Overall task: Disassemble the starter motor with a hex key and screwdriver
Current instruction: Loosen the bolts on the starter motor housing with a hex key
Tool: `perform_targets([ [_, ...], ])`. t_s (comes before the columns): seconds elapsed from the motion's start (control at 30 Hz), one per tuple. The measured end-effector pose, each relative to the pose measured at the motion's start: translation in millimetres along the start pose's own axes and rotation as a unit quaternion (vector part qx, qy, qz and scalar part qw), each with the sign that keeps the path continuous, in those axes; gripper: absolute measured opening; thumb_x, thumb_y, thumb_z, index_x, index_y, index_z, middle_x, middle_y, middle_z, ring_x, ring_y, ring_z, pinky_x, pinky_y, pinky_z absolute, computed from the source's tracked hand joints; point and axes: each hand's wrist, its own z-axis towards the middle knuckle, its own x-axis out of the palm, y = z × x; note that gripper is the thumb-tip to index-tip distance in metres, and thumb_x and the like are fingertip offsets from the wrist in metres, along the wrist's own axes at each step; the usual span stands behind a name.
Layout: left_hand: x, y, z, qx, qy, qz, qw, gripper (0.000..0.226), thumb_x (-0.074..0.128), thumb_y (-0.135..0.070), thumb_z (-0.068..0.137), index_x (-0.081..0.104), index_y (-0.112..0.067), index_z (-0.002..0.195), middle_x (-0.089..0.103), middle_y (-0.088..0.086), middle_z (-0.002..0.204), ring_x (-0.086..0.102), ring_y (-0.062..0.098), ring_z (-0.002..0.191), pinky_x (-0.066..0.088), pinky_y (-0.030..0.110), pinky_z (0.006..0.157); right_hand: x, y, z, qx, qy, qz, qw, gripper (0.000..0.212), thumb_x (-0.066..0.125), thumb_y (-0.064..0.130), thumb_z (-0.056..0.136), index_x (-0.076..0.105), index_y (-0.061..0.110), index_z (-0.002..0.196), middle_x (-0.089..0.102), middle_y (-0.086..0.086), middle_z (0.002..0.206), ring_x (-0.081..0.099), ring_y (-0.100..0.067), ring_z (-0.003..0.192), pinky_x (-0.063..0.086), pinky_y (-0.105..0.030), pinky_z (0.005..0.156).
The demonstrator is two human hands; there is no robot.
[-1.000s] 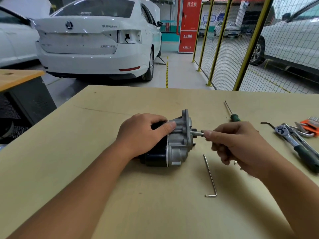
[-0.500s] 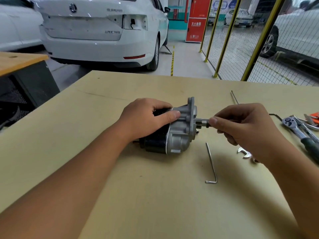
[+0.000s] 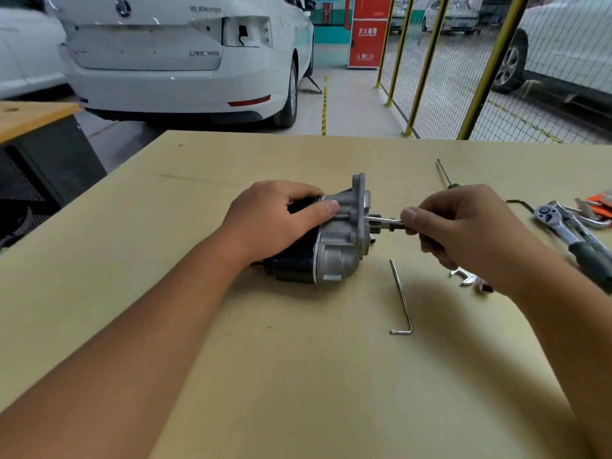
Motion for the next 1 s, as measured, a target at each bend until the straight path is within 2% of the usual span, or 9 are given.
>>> perform_targets([
  [0.2, 0, -1, -1, 0.006, -0.004, 0.003, 1.000, 0.052, 0.043, -0.084, 0.079, 0.070, -0.054, 0.111, 0.072, -0.029, 0.102, 0.064, 0.005, 0.101, 0.055, 0.042, 0.090, -1, 4, 0, -0.054, -0.017, -0.122, 0.991, 0.020, 0.071, 0.026, 0.092, 0.069, 0.021, 0.073, 0.063, 0.007, 0.054, 0.048, -0.006, 0.042, 0.039, -0.025, 0.047],
  [0.37, 0, 0, -1, 0.010, -0.004, 0.001, 1.000, 0.049, 0.043, -0.083, 0.080, 0.071, -0.054, 0.109, 0.072, -0.029, 0.100, 0.065, 0.004, 0.100, 0.055, 0.043, 0.089, 1, 8, -5, -0.107, -0.014, -0.230, 0.967, 0.014, 0.065, 0.028, 0.095, 0.073, 0.023, 0.084, 0.057, 0.008, 0.058, 0.054, 0.001, 0.058, 0.032, -0.024, 0.052],
  [0.43, 0, 0, -1, 0.011, -0.005, -0.001, 1.000, 0.048, 0.044, -0.083, 0.080, 0.070, -0.054, 0.109, 0.072, -0.029, 0.099, 0.065, 0.005, 0.100, 0.055, 0.043, 0.089, 5, 8, -4, -0.121, 0.004, -0.282, 0.952, 0.019, 0.060, 0.027, 0.099, 0.073, 0.016, 0.092, 0.055, 0.009, 0.065, 0.052, -0.004, 0.064, 0.030, -0.021, 0.056],
  [0.53, 0, -1, -2, 0.013, -0.005, -0.001, 1.000, 0.046, 0.043, -0.083, 0.080, 0.068, -0.056, 0.109, 0.072, -0.029, 0.099, 0.065, 0.004, 0.100, 0.055, 0.043, 0.089, 9, 8, -3, -0.135, -0.006, -0.330, 0.934, 0.019, 0.061, 0.030, 0.098, 0.075, 0.017, 0.095, 0.058, 0.010, 0.074, 0.051, -0.016, 0.073, 0.040, -0.033, 0.068],
  [0.63, 0, -1, -2, 0.011, -0.005, 0.002, 1.000, 0.048, 0.044, -0.082, 0.080, 0.070, -0.054, 0.109, 0.072, -0.028, 0.099, 0.065, 0.004, 0.100, 0.055, 0.043, 0.088, 7, 13, -4, -0.145, -0.042, -0.330, 0.932, 0.011, 0.070, 0.035, 0.091, 0.076, 0.026, 0.088, 0.063, 0.012, 0.077, 0.060, -0.022, 0.080, 0.050, -0.045, 0.079],
  [0.7, 0, -1, -2, 0.009, -0.002, 0.006, 1.000, 0.052, 0.043, -0.083, 0.080, 0.072, -0.051, 0.110, 0.073, -0.026, 0.100, 0.066, 0.007, 0.101, 0.055, 0.043, 0.088, 7, 16, -4, -0.153, -0.056, -0.333, 0.929, 0.006, 0.077, 0.036, 0.086, 0.074, 0.031, 0.083, 0.063, 0.014, 0.075, 0.061, -0.021, 0.079, 0.051, -0.046, 0.080],
  [0.77, 0, -1, -2, 0.008, -0.001, 0.008, 1.000, 0.053, 0.043, -0.083, 0.080, 0.072, -0.051, 0.110, 0.073, -0.025, 0.100, 0.066, 0.007, 0.101, 0.055, 0.043, 0.089, 8, 16, -2, -0.161, -0.056, -0.333, 0.927, 0.009, 0.080, 0.034, 0.083, 0.073, 0.029, 0.081, 0.061, 0.014, 0.073, 0.058, -0.015, 0.072, 0.050, -0.040, 0.074],
  [0.9, 0, -2, -3, 0.009, 0.000, 0.015, 1.000, 0.051, 0.042, -0.082, 0.082, 0.071, -0.051, 0.110, 0.074, -0.024, 0.099, 0.066, 0.006, 0.100, 0.055, 0.043, 0.088, 6, 15, -2, -0.170, -0.034, -0.297, 0.939, 0.008, 0.079, 0.026, 0.085, 0.072, 0.023, 0.082, 0.058, 0.015, 0.072, 0.051, 0.000, 0.065, 0.036, -0.023, 0.061],
  [1.0, -1, -2, -4, 0.003, 0.003, 0.005, 1.000, 0.060, 0.031, -0.076, 0.093, 0.073, -0.036, 0.107, 0.075, -0.011, 0.094, 0.067, 0.014, 0.095, 0.055, 0.045, 0.087, 5, 16, -4, -0.190, -0.033, -0.288, 0.938, 0.012, 0.067, 0.024, 0.093, 0.076, 0.018, 0.090, 0.058, 0.006, 0.079, 0.051, -0.006, 0.070, 0.034, -0.024, 0.063],
])
